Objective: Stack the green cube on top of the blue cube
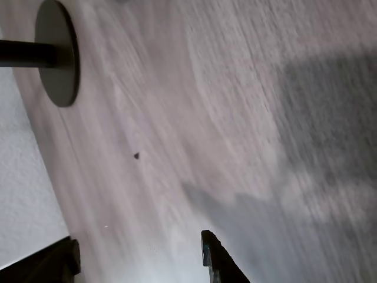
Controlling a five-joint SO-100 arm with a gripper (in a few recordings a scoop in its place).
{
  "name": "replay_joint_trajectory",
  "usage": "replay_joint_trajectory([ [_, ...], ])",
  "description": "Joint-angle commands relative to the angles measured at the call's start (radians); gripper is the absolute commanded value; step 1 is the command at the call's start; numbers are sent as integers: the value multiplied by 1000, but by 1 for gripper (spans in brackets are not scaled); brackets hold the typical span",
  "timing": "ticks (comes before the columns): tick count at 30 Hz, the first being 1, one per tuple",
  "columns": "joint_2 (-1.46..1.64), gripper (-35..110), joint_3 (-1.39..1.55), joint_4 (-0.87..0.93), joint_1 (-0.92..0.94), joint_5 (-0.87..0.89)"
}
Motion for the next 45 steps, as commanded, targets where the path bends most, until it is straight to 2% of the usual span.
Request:
replay_joint_trajectory([
  [1,25,32,20,2,11,9],
  [5,25,30,49,-3,11,15],
  [8,25,0,78,-18,12,29],
  [14,25,0,141,-61,32,109],
  [17,25,0,141,-40,34,109],
  [20,25,0,141,74,26,101],
  [45,25,0,141,77,28,100],
])
